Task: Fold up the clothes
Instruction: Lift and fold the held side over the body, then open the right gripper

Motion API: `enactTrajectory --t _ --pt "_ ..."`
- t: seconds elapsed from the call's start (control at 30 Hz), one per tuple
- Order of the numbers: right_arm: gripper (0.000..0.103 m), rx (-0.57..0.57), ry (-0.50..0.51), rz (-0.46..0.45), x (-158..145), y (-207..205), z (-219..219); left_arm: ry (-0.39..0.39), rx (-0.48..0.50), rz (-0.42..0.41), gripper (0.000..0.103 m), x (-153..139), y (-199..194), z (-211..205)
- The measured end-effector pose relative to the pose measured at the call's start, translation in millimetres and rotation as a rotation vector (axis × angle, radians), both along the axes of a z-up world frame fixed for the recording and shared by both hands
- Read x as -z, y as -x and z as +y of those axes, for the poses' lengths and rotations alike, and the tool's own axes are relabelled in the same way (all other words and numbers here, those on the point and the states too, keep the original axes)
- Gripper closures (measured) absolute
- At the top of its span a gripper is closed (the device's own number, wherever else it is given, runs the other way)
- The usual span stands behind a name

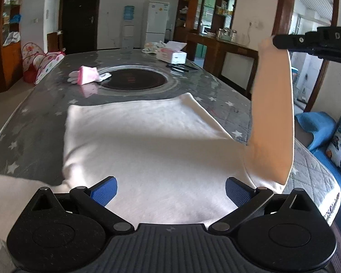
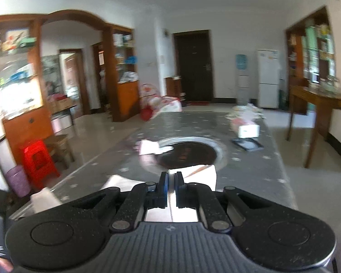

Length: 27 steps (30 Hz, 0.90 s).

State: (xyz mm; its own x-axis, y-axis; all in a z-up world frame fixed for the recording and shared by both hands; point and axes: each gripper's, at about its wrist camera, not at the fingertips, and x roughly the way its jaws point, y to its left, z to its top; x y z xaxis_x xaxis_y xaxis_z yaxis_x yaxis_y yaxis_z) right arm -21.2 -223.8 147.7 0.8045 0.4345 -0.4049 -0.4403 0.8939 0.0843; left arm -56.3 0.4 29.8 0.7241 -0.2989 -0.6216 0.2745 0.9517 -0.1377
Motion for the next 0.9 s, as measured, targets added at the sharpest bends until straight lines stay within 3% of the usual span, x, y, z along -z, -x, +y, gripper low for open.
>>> enactTrajectory --t 0.2,0.47,0.73,0.9 --pt "0.098 -0.141 0.069 0.028 4 3 55 0.019 -0.018 -0.002 0.000 3 7 14" --pt "0.098 -0.293 0.168 0.125 38 7 108 0.040 -0.057 0.002 0.000 8 17 28" --pt "0.092 -0.382 0.186 0.213 69 4 133 0.048 -0.080 0.018 0.000 12 19 34" --pt "0.092 -0.380 0.175 0.200 64 3 124 0.045 -0.084 0.011 0.000 13 20 36"
